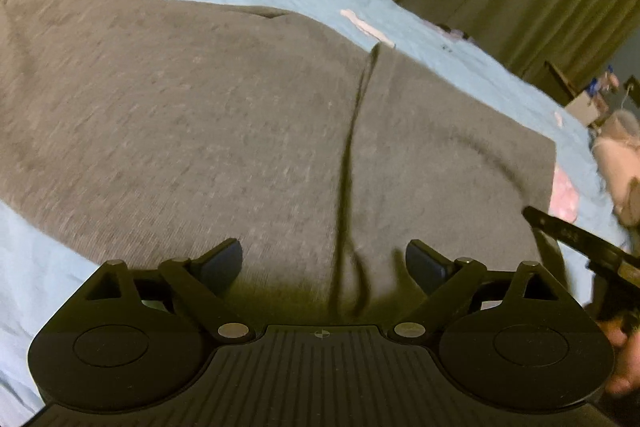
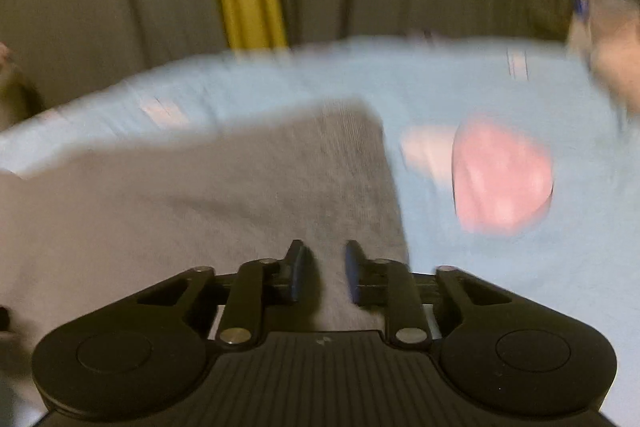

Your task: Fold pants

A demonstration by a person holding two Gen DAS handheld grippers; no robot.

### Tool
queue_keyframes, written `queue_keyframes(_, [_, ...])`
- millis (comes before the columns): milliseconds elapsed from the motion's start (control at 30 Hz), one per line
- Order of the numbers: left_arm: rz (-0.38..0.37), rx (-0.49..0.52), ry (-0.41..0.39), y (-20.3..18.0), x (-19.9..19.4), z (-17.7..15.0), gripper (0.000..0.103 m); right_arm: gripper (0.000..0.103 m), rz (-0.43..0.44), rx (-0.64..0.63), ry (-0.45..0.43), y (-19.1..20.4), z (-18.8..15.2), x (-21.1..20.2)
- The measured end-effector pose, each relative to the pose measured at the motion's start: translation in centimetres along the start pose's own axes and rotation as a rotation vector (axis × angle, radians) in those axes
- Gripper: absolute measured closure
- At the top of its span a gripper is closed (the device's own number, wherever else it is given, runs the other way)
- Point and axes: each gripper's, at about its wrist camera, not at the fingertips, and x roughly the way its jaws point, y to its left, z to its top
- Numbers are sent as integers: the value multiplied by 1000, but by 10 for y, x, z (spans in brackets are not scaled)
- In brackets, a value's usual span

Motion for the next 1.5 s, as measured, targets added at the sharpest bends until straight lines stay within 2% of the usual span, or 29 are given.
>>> queue_keyframes(100, [34, 65, -1, -10, 4, -1, 8, 86, 17, 23, -44, -1, 7, -5])
queue_keyframes(200, [53, 103, -1, -14, 6, -4, 6, 86, 48, 49, -153, 0, 18, -23])
queue_keyframes(300, [68, 137, -2, -19, 8, -6, 5, 85, 46, 60, -184, 3, 36, -22])
queue_keyframes(400, [67, 146, -1, -20, 10, -7, 4, 85, 17, 59, -168, 5, 46, -7])
queue_keyframes(500, [68, 151, -4, -19, 11, -7, 3, 85, -44, 55, -42, 4, 46, 34])
queue_keyframes(633, [67, 153, -6, -18, 11, -7, 2, 85, -87, -30, -50, 17, 48, 36])
queue_keyframes(700, [61, 137, -10, -15, 8, -5, 2, 79, -76, -26, -73, 22, 45, 18])
queue_keyframes(767, [66, 100, -37, -9, 1, -1, 3, 70, -39, 9, -94, 22, 33, -6])
queue_keyframes(833, [59, 21, -87, 5, -10, 5, 3, 62, -13, 14, -83, 22, 16, -25])
queue_keyframes(933, [36, -171, -154, 37, -25, 16, 3, 61, -34, -37, 9, 22, -4, -28])
queue_keyframes(1000, [39, -273, -194, 61, -38, 24, 3, 58, -52, -126, -9, 28, -10, -28])
queue_keyframes(1067, [33, -334, -251, 85, -57, 30, 3, 51, -69, -118, -13, 29, -9, -29])
queue_keyframes(1133, [24, -376, -323, 112, -77, 33, 3, 32, -37, -69, -15, 25, -9, -31])
queue_keyframes(1167, [36, -390, -346, 127, -84, 34, 3, 28, -30, -55, -16, 24, -10, -33])
queue_keyframes(1300, [189, -465, -351, 185, -98, 34, 3, 25, -43, -48, -16, 24, -15, -43])
queue_keyframes(1367, [201, -510, -335, 209, -97, 31, 3, 25, -35, -27, -20, 25, -16, -47])
queue_keyframes(1467, [175, -532, -326, 225, -91, 27, 3, 24, -24, -52, -21, 36, -23, -58])
queue_keyframes(1500, [162, -526, -325, 227, -89, 26, 3, 19, -21, -70, -19, 40, -25, -60])
